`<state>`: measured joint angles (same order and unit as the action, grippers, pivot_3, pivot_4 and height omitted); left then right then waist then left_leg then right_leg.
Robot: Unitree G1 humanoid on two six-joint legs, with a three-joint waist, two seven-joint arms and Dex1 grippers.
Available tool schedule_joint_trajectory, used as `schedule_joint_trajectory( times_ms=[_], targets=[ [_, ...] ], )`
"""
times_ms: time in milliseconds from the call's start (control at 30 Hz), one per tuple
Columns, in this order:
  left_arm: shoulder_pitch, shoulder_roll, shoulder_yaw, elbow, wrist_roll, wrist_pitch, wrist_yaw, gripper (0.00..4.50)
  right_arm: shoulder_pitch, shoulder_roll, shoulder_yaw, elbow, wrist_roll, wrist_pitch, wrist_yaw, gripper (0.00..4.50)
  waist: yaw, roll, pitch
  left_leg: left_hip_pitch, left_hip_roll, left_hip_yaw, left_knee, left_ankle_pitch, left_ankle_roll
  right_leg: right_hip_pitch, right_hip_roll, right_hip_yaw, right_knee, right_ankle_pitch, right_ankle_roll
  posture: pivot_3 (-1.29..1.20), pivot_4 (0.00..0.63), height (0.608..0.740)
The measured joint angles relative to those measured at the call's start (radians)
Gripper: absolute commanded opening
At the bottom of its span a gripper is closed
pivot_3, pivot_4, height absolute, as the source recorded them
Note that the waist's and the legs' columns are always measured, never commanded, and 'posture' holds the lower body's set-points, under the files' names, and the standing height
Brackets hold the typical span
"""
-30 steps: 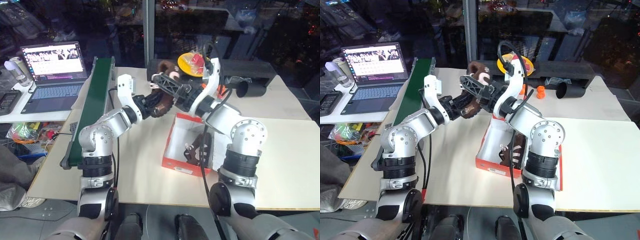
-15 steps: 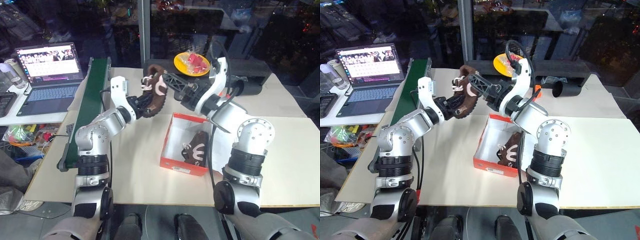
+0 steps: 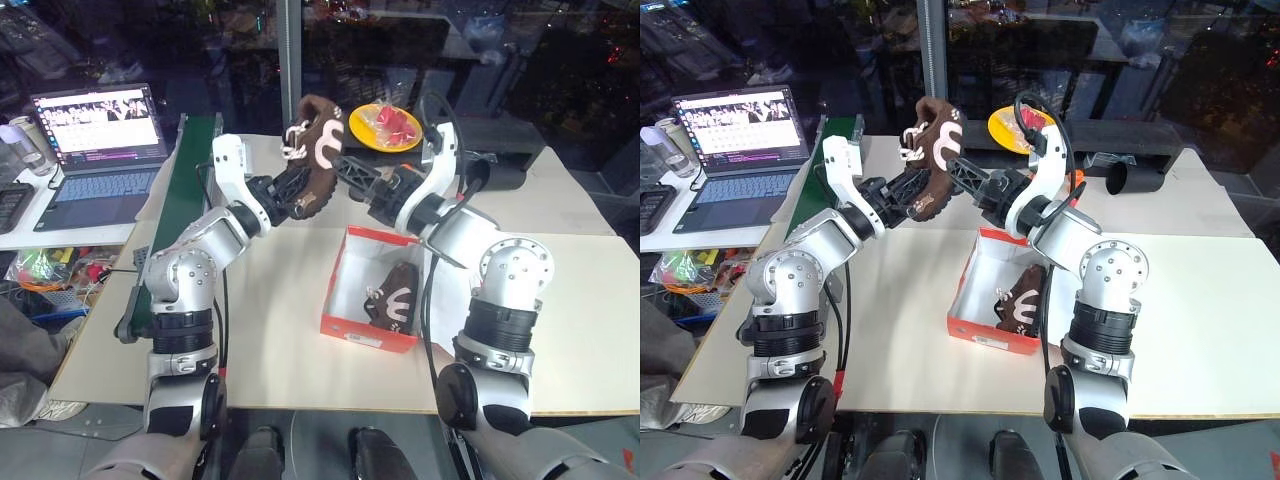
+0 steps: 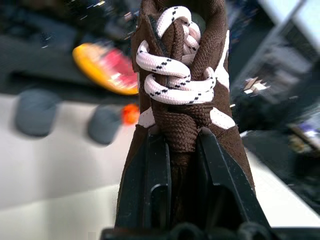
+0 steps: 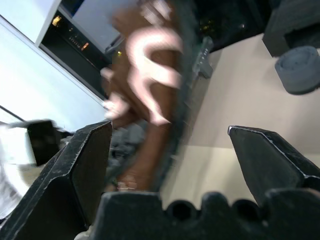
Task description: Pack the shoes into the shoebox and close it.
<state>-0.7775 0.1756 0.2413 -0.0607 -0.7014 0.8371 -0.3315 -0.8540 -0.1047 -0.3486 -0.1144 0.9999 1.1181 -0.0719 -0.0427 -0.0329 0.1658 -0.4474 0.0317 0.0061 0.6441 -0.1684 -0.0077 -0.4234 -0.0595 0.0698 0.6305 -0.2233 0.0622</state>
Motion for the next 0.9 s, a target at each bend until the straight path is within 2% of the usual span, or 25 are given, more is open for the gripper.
schedule_joint_trajectory(
  times_ms=[200, 300, 533, 633, 867, 900],
  targets=[
    [0.032, -0.008, -0.028, -0.082, -0.053, 0.050, 0.001, 0.40, 0.002, 0.012, 0.005, 0.015, -0.004, -0.028, 0.001, 4.50, -0.002, 0.000, 0.000, 0.000, 0.000, 0.000, 0.000, 0.000, 0.000, 0.000, 0.000, 0.000, 0.000, 0.000, 0.000, 0.00, 0.150, 0.740],
    [0.044, -0.002, -0.033, -0.082, -0.053, 0.060, 0.005, 0.38, 0.002, 0.032, -0.018, 0.018, 0.008, -0.052, -0.001, 3.81, -0.001, 0.000, 0.000, 0.000, 0.000, 0.000, 0.000, 0.000, 0.000, 0.000, 0.000, 0.000, 0.000, 0.000, 0.000, 0.00, 0.150, 0.740],
    [0.044, 0.029, -0.045, -0.079, -0.047, 0.057, 0.002, 0.38, 0.001, 0.037, -0.018, 0.019, 0.043, -0.057, -0.021, 1.34, 0.000, 0.000, 0.000, 0.000, 0.000, 0.000, 0.000, 0.000, 0.000, 0.000, 0.000, 0.000, 0.000, 0.000, 0.000, 0.00, 0.150, 0.740],
    [0.044, 0.033, -0.054, -0.079, -0.039, 0.047, -0.002, 0.38, 0.001, 0.037, -0.016, 0.019, 0.045, -0.057, -0.026, 0.54, 0.000, 0.000, 0.000, 0.000, 0.000, 0.000, 0.000, 0.000, 0.000, 0.000, 0.000, 0.000, 0.000, 0.000, 0.000, 0.00, 0.150, 0.740],
    [0.051, 0.071, -0.118, -0.081, 0.002, 0.002, -0.069, 2.89, 0.002, 0.041, -0.017, 0.024, 0.042, -0.066, -0.047, 0.46, -0.001, 0.000, 0.000, 0.000, 0.000, 0.000, 0.000, 0.000, 0.000, 0.000, 0.000, 0.000, 0.000, 0.000, 0.000, 0.00, 0.150, 0.740],
    [0.056, 0.086, -0.133, -0.083, 0.016, -0.009, -0.083, 2.89, 0.002, 0.042, -0.017, 0.026, 0.035, -0.074, -0.061, 0.46, -0.001, 0.000, 0.000, 0.000, 0.000, 0.000, 0.000, 0.000, 0.000, 0.000, 0.000, 0.000, 0.000, 0.000, 0.000, 0.00, 0.150, 0.740]
  ],
)
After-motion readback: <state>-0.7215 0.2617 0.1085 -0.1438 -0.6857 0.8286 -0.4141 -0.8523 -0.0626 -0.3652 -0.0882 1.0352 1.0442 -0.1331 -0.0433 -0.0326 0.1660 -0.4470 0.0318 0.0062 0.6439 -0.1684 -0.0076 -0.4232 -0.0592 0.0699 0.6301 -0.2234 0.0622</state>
